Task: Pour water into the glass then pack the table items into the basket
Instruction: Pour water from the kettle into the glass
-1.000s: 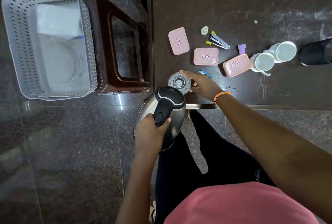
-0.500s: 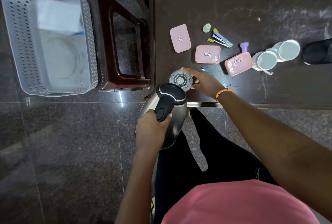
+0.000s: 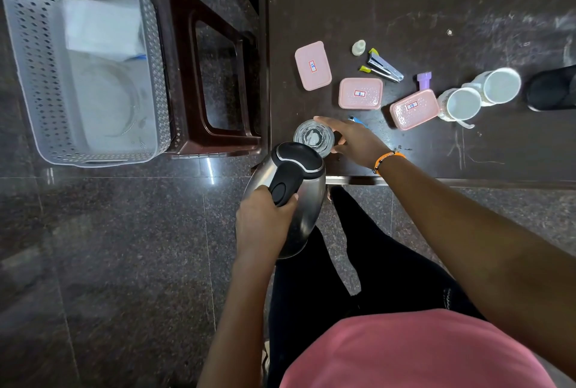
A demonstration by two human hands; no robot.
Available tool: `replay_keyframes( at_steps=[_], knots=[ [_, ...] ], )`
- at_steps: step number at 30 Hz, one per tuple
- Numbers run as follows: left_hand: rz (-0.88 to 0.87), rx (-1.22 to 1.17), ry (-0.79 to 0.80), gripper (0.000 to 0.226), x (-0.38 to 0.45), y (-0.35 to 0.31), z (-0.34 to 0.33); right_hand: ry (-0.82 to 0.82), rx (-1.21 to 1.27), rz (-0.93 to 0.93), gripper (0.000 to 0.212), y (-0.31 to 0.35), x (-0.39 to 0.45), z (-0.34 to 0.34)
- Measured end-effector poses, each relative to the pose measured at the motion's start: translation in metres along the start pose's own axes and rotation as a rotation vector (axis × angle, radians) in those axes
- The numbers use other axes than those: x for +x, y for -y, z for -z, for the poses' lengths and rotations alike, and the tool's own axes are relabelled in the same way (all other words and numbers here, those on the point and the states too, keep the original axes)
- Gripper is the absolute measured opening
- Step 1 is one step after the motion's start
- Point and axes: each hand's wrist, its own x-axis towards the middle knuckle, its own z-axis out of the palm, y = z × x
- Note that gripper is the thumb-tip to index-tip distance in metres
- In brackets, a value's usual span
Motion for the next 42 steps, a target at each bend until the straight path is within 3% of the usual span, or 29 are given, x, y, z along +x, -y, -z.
replay_keyframes(
  at_steps=[14,42],
  knots=[
    [-0.018,0.116,-0.010,0.043,-0.0058,-0.0021,-0.0050,0.015,0.012,-0.014,0.074,0.0001,0.0015,0.0032],
    [0.025,0.023,0.047,0.041,-0.0075,-0.0083,0.0006,0.022,-0.010,-0.041,0.074,-0.0005,0.0004,0.0060]
  ],
)
